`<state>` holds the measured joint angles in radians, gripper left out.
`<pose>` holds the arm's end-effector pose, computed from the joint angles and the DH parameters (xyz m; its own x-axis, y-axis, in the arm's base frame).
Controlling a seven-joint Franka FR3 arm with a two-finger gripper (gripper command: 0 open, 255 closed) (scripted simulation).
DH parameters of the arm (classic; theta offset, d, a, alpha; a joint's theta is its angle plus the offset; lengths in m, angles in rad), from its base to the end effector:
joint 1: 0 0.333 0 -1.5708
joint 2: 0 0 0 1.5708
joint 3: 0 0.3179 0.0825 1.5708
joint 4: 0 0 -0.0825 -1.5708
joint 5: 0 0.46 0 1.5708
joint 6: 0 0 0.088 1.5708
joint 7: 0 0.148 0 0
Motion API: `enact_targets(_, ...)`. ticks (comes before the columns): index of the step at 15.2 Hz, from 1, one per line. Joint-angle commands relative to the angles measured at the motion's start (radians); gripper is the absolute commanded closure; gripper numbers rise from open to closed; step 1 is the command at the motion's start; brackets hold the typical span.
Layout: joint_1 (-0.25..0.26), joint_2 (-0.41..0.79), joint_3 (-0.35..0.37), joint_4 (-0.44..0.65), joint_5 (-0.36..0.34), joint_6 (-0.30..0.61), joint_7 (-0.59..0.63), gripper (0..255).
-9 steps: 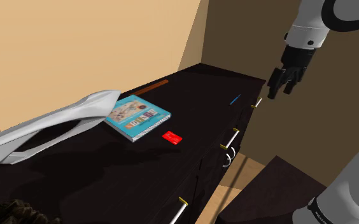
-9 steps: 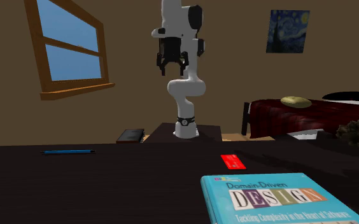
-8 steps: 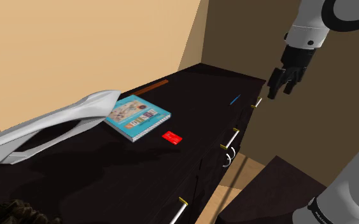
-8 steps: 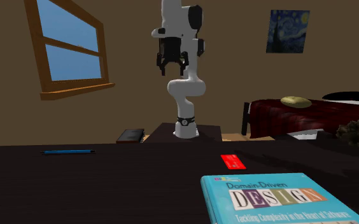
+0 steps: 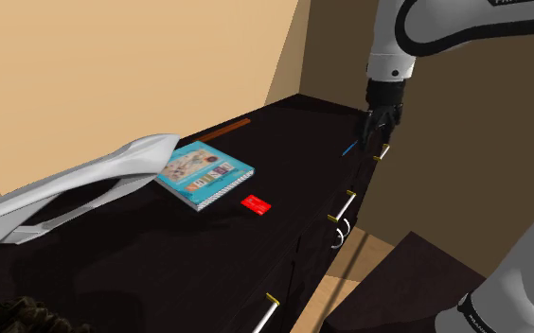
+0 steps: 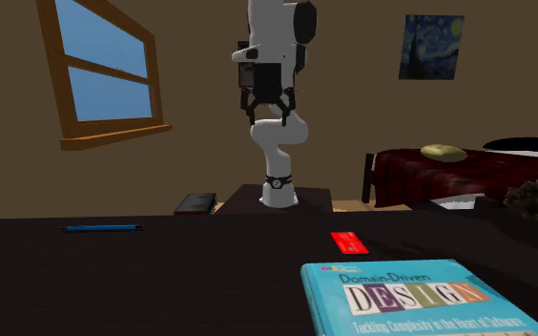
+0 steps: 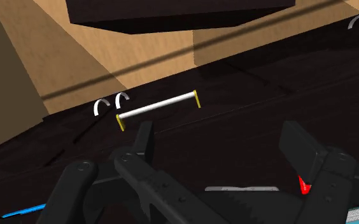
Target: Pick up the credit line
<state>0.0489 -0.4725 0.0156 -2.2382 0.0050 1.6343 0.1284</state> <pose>0.4629 0.0309 0.4872 0.9893 -0.0673 -0.1297 -0.0654 -0.9977 0.0190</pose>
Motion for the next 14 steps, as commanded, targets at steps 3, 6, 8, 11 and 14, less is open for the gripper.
enact_targets(3,0.029,0.191,0.035,0.111,0.013,0.003,0.007,0)
enact_targets(6,0.048,0.328,0.058,0.207,0.016,-0.009,0.011,0)
enact_targets(8,0.061,0.420,0.073,0.275,0.016,-0.023,0.014,0)
enact_targets(11,0.082,0.558,0.095,0.386,0.013,-0.051,0.019,0)
enact_targets(14,0.106,0.697,0.114,0.508,0.007,-0.089,0.024,0)
